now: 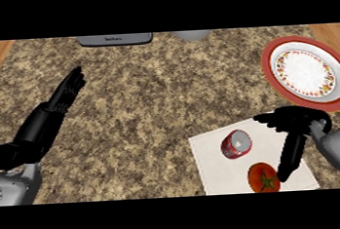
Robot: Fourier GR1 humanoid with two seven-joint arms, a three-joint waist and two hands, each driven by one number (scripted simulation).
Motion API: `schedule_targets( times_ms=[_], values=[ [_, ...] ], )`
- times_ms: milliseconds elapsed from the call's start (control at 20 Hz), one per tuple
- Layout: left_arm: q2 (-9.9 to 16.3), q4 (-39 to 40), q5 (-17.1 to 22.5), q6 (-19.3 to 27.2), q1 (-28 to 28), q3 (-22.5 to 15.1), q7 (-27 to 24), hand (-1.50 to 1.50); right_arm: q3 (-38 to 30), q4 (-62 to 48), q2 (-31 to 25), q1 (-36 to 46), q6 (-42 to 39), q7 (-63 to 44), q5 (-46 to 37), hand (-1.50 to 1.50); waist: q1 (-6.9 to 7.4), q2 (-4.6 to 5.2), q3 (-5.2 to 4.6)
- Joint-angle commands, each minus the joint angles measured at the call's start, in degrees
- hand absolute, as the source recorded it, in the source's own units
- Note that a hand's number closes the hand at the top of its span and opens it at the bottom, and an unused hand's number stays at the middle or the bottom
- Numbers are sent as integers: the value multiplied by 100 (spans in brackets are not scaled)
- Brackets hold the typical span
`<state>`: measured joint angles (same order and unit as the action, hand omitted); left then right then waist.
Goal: Pick the tomato from the placemat and place it in the plate
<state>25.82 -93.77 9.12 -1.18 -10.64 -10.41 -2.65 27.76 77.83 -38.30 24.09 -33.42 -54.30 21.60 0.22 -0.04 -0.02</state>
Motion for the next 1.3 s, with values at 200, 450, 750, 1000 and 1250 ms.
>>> schedule_targets(
  times_ms=[200,450,750,1000,1250],
  values=[
    [-234,151,-266,-172,150,167,-204,0,44,74,214,-453,-358,-395,-178,-150,-21,3,0],
    [-214,84,-277,-328,257,292,-150,0,391,179,557,-818,-203,-315,-537,-150,-23,0,0],
    [-425,221,-379,-385,18,351,-164,0,375,355,632,-886,-247,-501,-472,-150,-32,0,0],
    [-571,126,-525,-208,-70,339,36,0,641,123,964,-739,-157,-539,-846,-150,1,10,-1],
    [-314,20,-352,-590,130,570,-18,0,654,204,762,-1045,-353,796,-1602,150,17,4,5]
  ],
)
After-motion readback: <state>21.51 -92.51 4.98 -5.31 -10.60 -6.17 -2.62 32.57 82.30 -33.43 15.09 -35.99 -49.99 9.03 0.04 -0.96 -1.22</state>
